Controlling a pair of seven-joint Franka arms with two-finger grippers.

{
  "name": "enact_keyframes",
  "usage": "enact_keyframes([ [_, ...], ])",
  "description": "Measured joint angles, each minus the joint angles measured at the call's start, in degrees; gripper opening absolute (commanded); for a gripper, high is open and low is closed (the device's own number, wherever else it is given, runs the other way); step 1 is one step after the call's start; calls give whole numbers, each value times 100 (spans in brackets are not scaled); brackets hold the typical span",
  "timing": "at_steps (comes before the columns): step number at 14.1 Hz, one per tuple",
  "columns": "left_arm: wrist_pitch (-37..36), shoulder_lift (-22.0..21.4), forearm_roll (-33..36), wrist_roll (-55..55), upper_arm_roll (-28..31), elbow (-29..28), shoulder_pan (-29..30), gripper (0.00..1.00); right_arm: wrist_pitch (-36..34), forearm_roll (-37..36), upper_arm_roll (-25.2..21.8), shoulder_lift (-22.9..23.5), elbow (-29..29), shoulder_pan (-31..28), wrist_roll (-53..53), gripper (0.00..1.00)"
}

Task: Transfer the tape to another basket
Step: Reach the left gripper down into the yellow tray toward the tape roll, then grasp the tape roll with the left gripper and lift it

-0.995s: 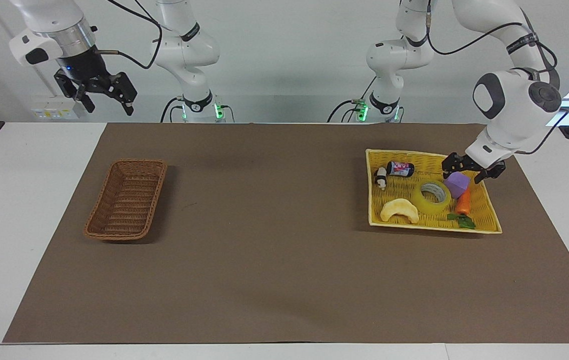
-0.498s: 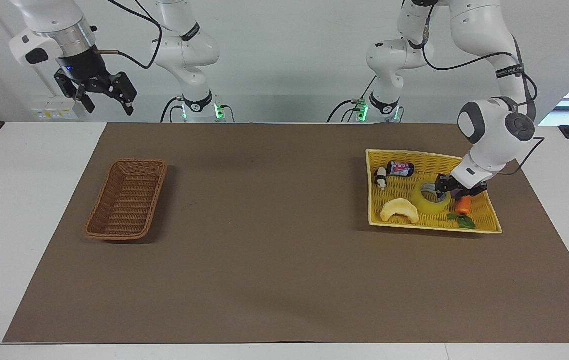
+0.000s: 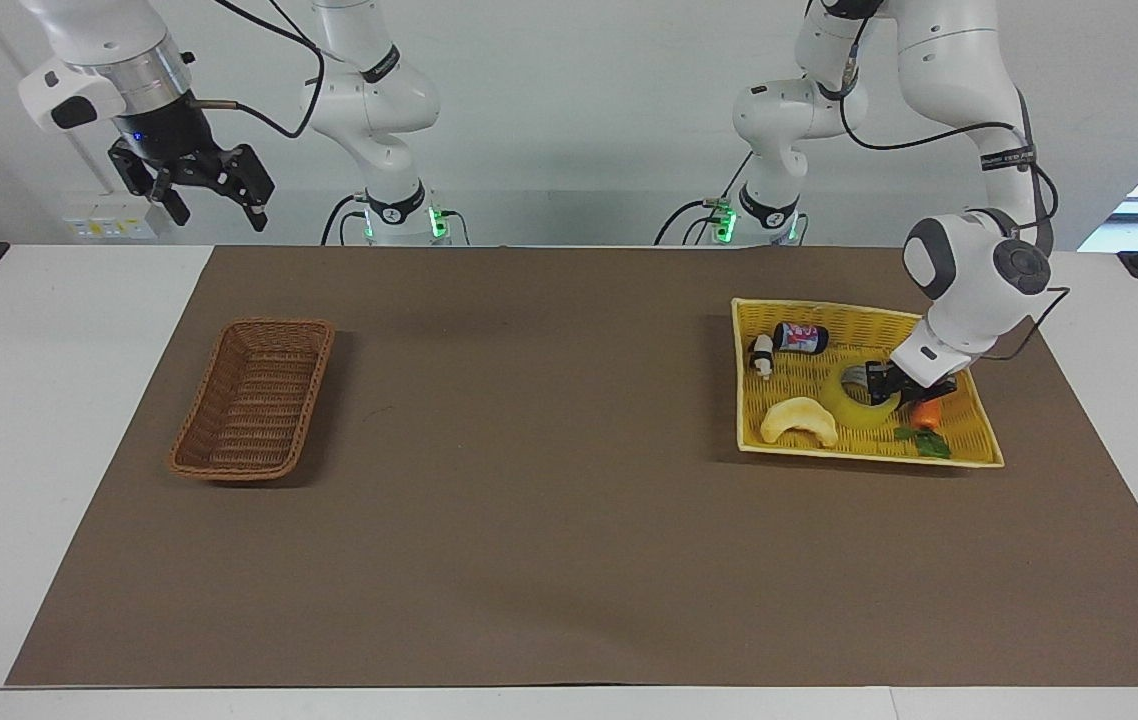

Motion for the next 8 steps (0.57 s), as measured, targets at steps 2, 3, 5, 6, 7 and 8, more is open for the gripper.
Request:
enact_keyframes([
  [2, 3, -1, -2, 0, -4, 6, -2, 0, 0, 0, 0, 0, 0, 0, 0, 100],
  [3, -18, -3, -2, -1, -3, 27, -2, 0, 0, 0, 0, 0, 0, 0, 0, 100],
  [5, -356, -23, -3, -1, 4, 251, -2, 0, 0, 0, 0, 0, 0, 0, 0, 100],
  [6, -673, -39, -3, -3, 6, 472, -2, 0, 0, 0, 0, 0, 0, 0, 0, 100],
  [7, -1041, -72, -4, -30, 7, 729, -2, 0, 2, 0, 0, 0, 0, 0, 0, 100],
  [8, -1371, -144, -5, -88, 6, 944, -2, 0, 2, 0, -1, 0, 0, -1, 0, 100],
])
